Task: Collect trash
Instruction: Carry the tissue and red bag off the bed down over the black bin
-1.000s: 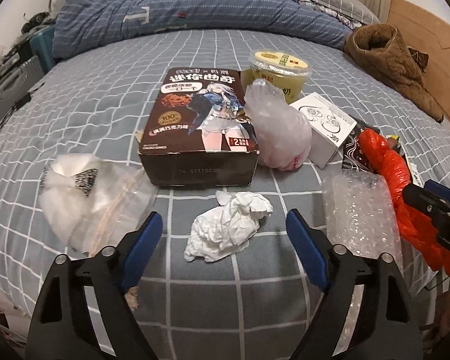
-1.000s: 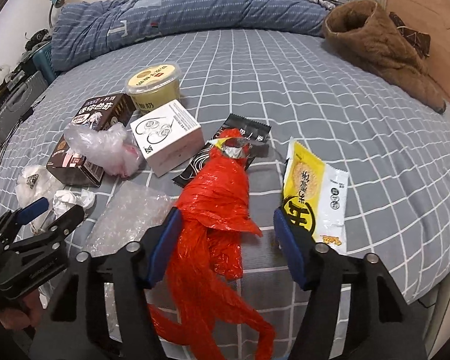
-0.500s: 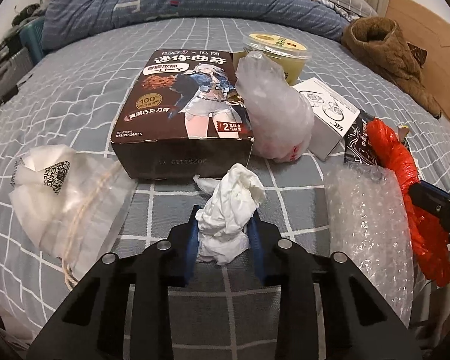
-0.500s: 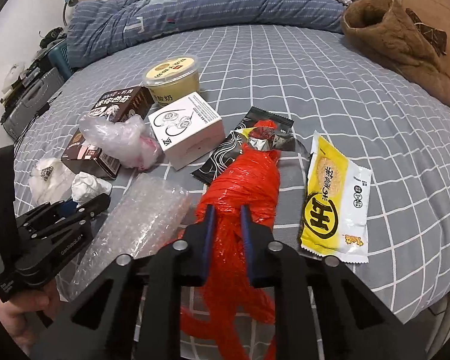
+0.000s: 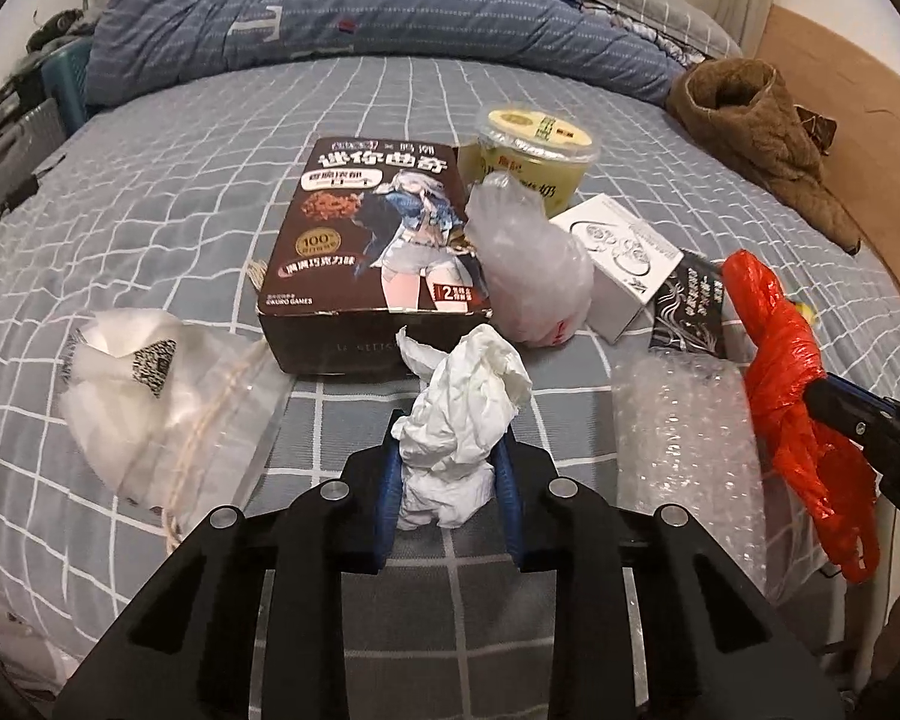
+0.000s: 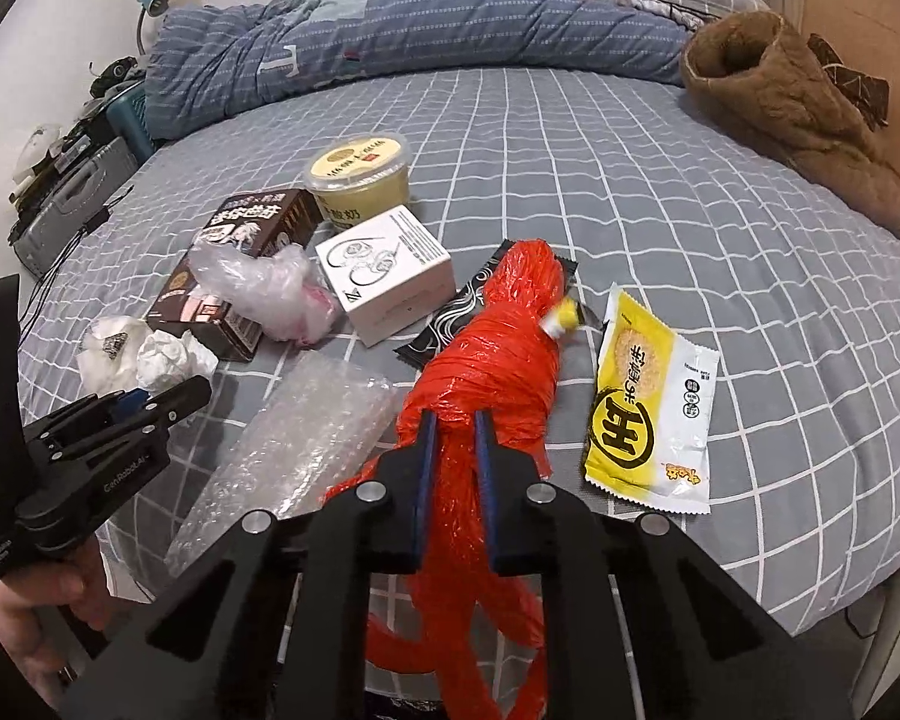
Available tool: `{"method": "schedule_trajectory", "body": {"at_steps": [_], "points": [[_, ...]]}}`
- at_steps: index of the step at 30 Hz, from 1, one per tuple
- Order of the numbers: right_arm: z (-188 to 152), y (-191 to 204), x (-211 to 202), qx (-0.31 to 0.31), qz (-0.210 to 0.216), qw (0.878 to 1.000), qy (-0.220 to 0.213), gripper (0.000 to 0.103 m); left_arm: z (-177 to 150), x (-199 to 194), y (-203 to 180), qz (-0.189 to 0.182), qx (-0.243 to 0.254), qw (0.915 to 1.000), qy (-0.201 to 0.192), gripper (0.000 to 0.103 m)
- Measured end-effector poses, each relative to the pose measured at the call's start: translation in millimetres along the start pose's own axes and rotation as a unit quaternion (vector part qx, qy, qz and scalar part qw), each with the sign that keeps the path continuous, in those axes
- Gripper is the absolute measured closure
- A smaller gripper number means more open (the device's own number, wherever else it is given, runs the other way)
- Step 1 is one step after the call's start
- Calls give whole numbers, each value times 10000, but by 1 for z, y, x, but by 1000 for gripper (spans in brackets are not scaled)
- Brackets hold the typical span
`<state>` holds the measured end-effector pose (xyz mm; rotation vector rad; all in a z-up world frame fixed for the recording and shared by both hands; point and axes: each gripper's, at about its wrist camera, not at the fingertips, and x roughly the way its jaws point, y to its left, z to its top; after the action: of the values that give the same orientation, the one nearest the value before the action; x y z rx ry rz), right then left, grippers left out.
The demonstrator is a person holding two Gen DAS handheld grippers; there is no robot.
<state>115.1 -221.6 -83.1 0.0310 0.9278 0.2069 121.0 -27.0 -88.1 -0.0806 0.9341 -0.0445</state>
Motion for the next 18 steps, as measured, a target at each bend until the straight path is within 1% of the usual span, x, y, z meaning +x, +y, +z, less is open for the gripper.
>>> {"method": "schedule_trajectory", "body": {"at_steps": [5, 12, 18], "points": [[0, 4, -12, -64, -2, 10000, -68, 91, 1, -16, 2, 123, 41, 9998, -180, 77], [-2, 13, -30, -147, -33, 9997, -189, 91, 0, -36, 3, 192, 37, 9993, -310, 76], [-6, 22, -43, -231, -72, 9993, -292, 91, -4, -53, 2, 78, -5, 9994, -351, 76]]}}
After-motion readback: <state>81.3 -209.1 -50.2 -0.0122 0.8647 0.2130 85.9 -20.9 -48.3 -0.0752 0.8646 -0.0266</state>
